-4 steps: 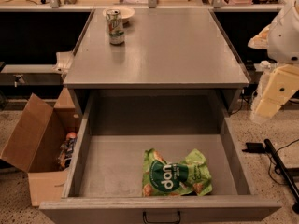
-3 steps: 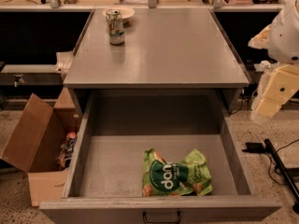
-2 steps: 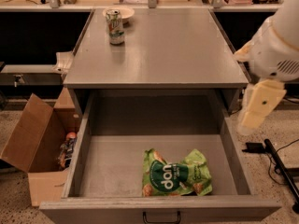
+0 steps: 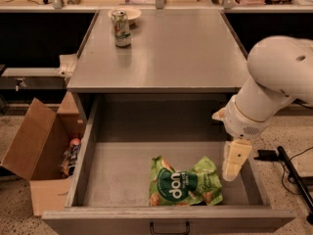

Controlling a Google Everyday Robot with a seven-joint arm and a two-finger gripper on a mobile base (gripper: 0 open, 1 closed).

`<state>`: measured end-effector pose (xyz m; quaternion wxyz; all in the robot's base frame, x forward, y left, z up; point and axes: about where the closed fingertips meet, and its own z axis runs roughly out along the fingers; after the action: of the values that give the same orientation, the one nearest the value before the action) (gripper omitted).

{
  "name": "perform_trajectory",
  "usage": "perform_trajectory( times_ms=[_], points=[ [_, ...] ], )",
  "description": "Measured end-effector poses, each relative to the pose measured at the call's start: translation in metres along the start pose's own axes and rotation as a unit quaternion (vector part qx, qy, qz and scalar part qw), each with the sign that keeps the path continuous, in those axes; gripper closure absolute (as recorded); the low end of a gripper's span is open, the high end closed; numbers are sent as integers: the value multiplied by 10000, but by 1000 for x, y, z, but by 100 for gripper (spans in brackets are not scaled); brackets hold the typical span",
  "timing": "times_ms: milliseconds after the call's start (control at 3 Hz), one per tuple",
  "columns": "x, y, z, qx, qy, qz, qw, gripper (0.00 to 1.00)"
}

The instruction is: Pick green rice chip bag from top drawer and place on counter

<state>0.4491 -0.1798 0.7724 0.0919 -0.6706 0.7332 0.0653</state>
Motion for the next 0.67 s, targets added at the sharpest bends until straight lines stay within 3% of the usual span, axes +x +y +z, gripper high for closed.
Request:
perform_trajectory(
  times_ms=[667],
  points=[
    [15,-6,109,-610,-182,-6,9980,0]
  ],
)
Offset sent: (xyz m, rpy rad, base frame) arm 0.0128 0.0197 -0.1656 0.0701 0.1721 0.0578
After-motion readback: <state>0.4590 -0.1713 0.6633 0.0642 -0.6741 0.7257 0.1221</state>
